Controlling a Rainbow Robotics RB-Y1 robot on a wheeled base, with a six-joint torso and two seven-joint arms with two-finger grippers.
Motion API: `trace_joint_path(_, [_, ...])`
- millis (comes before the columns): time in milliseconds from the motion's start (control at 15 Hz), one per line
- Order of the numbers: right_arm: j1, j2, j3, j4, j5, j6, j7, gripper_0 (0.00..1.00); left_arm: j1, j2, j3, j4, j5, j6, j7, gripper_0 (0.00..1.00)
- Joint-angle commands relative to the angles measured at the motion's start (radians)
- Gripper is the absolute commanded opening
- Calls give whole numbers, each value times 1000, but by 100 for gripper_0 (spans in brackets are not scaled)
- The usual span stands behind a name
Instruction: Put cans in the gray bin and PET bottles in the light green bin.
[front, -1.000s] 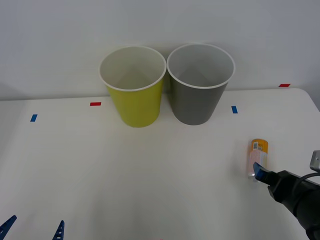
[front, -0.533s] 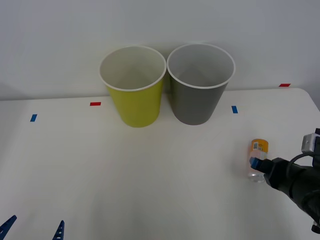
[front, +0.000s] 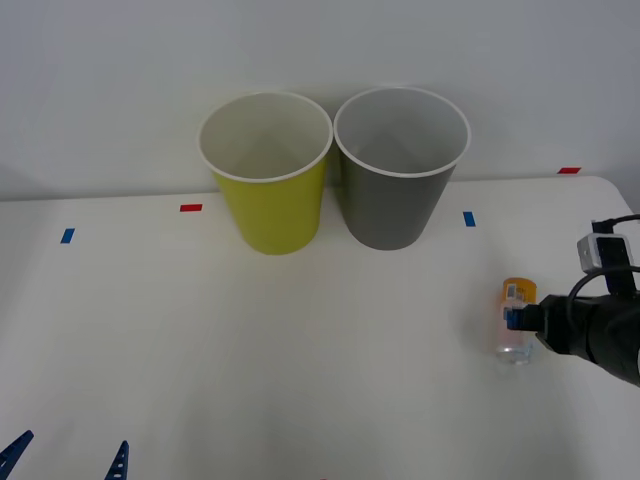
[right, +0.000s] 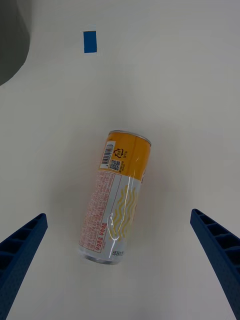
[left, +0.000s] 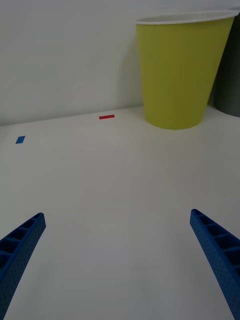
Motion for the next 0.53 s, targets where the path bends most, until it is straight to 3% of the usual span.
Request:
trace_joint_path(67, [-58,8,-31,27,-30,100,37,100,0,0,0,0,0,0,0,100])
trace_joint_path(533, [-130,2,-49,164,-85,112,35,100,0,0,0,0,0,0,0,100])
